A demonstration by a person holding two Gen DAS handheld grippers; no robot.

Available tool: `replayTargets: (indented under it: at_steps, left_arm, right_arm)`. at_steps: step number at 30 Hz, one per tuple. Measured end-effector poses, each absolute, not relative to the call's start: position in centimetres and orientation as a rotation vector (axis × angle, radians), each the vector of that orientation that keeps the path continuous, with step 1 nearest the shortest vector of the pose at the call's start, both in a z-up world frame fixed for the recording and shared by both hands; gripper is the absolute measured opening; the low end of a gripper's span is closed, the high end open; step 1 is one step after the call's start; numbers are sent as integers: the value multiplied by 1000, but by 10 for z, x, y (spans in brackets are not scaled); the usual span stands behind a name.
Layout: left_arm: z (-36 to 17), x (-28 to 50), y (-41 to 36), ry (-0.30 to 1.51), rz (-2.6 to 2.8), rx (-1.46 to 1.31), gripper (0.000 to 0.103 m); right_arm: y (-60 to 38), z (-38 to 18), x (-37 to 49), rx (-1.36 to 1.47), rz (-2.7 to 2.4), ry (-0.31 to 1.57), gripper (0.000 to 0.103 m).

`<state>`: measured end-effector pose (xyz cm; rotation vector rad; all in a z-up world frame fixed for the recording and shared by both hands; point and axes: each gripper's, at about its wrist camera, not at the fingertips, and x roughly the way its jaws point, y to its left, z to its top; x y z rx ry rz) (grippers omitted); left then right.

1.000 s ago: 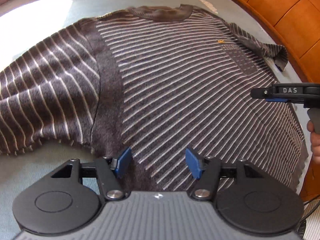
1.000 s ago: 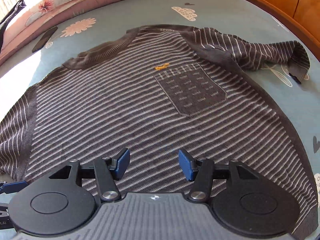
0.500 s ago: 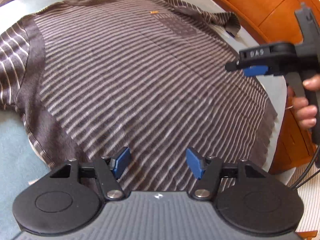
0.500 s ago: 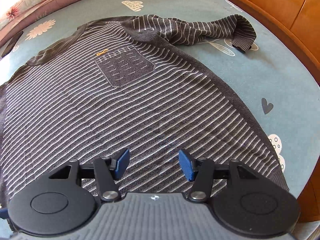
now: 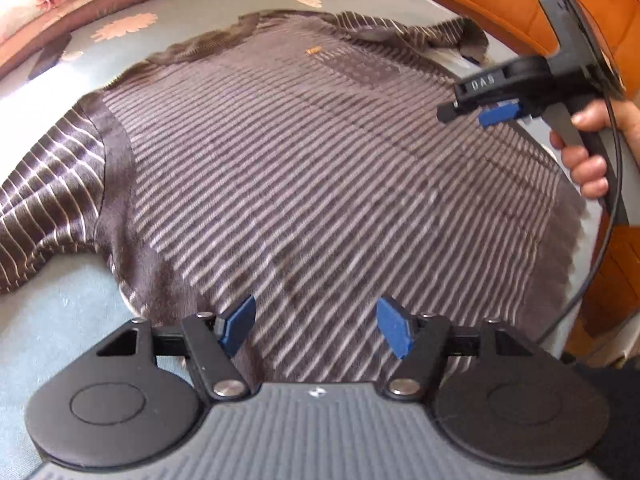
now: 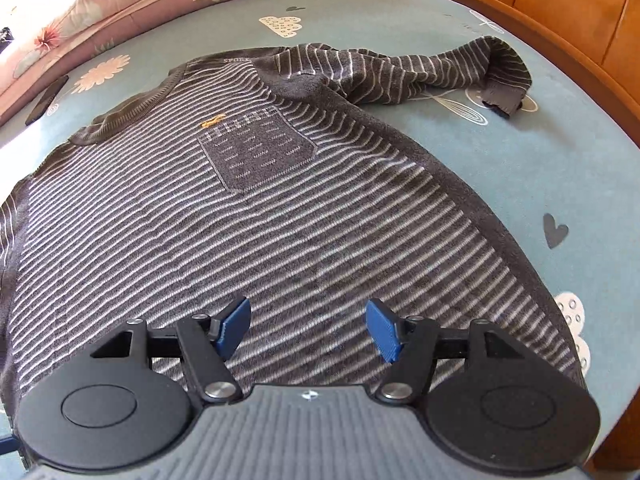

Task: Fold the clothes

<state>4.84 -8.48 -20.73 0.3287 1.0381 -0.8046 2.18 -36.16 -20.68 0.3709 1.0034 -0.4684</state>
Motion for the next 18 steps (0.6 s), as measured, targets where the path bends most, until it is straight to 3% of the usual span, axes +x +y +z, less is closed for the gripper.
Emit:
replayTargets:
  at_steps: [11,18]
  left_arm:
    - [-220,113,-236,1075,-518,-58,67]
    - [-238,112,-307,1136,-534,-63,67]
  right_arm:
    - [-541,-191,60,415,-331,908,69]
    - [-666,-219,65,504,-532,922,69]
